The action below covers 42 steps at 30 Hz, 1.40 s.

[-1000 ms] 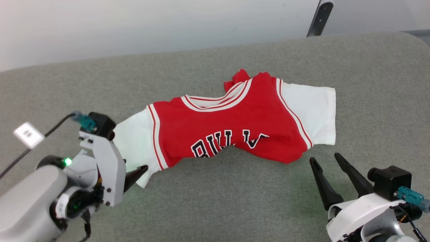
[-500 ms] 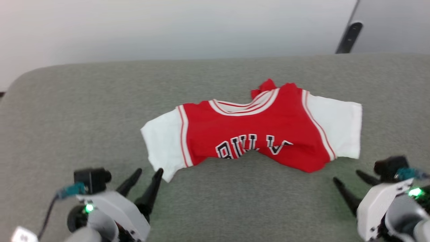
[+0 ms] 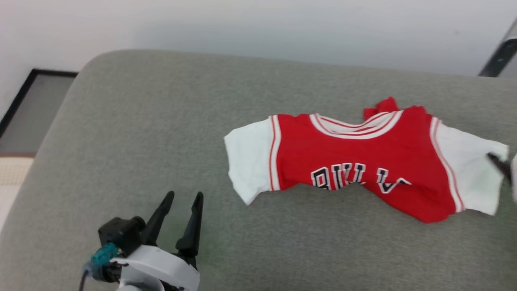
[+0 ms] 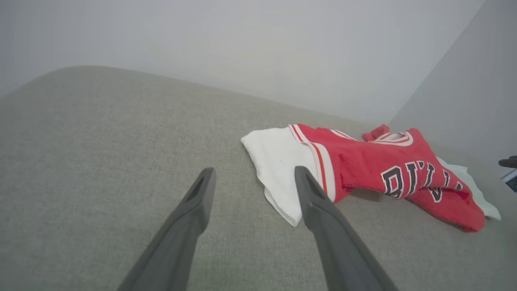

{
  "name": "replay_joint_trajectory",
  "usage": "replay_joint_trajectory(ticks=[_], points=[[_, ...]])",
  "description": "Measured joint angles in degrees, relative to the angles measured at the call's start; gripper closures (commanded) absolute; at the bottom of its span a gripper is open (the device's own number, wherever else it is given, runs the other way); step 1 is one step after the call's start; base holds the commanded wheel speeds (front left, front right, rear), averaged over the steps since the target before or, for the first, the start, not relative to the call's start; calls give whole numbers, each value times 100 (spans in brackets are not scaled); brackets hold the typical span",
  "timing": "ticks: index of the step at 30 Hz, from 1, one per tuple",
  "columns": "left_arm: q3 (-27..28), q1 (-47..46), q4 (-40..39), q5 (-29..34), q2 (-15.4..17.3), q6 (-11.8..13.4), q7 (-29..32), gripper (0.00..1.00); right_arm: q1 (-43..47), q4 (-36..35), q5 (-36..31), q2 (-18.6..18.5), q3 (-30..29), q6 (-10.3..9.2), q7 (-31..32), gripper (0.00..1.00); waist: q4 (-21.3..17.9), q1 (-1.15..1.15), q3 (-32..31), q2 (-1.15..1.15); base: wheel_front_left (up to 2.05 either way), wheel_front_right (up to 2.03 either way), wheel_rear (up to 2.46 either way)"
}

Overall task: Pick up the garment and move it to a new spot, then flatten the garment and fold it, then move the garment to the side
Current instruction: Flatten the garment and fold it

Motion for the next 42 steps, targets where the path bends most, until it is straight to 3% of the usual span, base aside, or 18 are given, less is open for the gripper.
replay_joint_trajectory(ticks=[4,10,13,20,30,31,33,34,42], points=[[299,95,1,745,-255,-126,-11,0,-665,726,46,-186,121,0,153,0,239,0,167,0,0,0,0],[805,120,13,1529,-692,-334,-11,0,-1288,1427,177,-167,478,0,426,0,504,0,519,0,0,0,0],[995,166,82,1706,-893,-515,-12,0,-1430,1642,133,-247,870,0,698,0,619,0,689,0,0,0,0],[1327,176,269,1969,-1273,-892,-12,0,-1938,1969,35,-379,1290,-1,641,0,815,0,1023,0,0,0,0],[1766,170,434,2201,-1617,-1304,-12,0,-2286,2176,185,-499,1796,-1,743,0,922,0,1283,0,0,0,0],[1804,171,452,2220,-1635,-1337,-12,0,-2293,2178,202,-502,1827,-1,743,13,919,0,1285,0,0,0,0],[1882,168,471,2249,-1674,-1392,-12,0,-2341,2208,258,-510,1915,-1,740,96,910,0,1290,0,0,0,0],[1911,163,480,2267,-1699,-1436,-12,0,-2358,2218,282,-514,1948,-1,738,100,905,0,1294,0,0,0,0],[1971,-320,552,2392,-1680,-1731,-8,0,-2530,2418,353,-396,2121,2,528,100,839,0,1350,0,0,0,0]])
